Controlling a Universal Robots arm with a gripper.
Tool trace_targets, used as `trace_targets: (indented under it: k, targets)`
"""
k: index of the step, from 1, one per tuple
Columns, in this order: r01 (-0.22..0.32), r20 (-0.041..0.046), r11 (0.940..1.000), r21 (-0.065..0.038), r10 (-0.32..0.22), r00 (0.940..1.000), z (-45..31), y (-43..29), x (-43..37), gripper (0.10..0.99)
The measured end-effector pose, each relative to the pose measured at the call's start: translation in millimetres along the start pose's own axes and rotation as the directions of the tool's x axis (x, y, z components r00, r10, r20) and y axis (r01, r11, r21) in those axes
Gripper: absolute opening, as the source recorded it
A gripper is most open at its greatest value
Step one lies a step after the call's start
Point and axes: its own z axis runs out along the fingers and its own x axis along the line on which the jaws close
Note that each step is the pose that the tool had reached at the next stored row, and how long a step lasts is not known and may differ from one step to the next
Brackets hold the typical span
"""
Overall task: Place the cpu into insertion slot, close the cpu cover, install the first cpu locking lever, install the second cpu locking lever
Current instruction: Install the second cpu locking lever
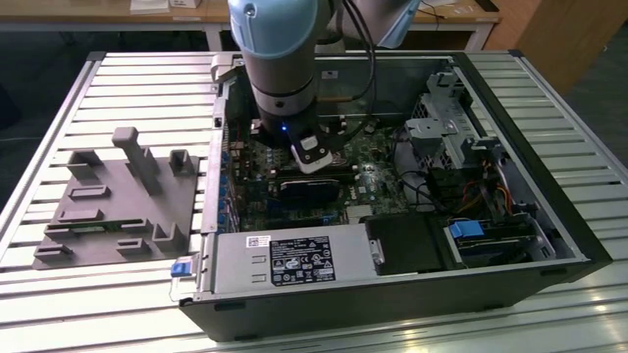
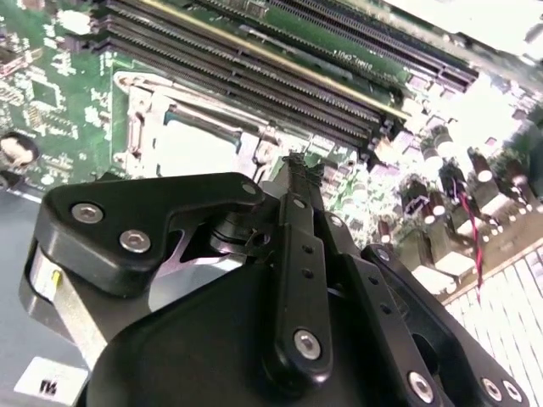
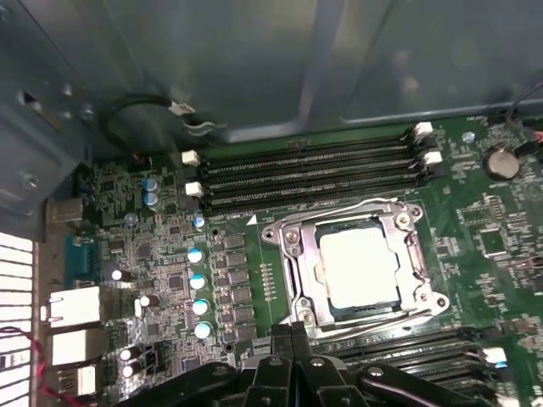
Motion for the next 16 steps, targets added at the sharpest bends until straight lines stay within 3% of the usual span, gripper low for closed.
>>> trace_targets:
  k: [2,5,16]
  targets:
    - [0.000,0.0003,1.0000,0.003,0.000,1.0000,-1.2,0.5,-0.3,0.102]
    - [0.000,0.0027,0.9998,0.021,0.000,1.0000,-1.6,0.9,-2.4,0.102]
    - [-0.002,-0.0042,0.9997,0.025,0.002,1.0000,1.4,6.0,-34.4,0.102]
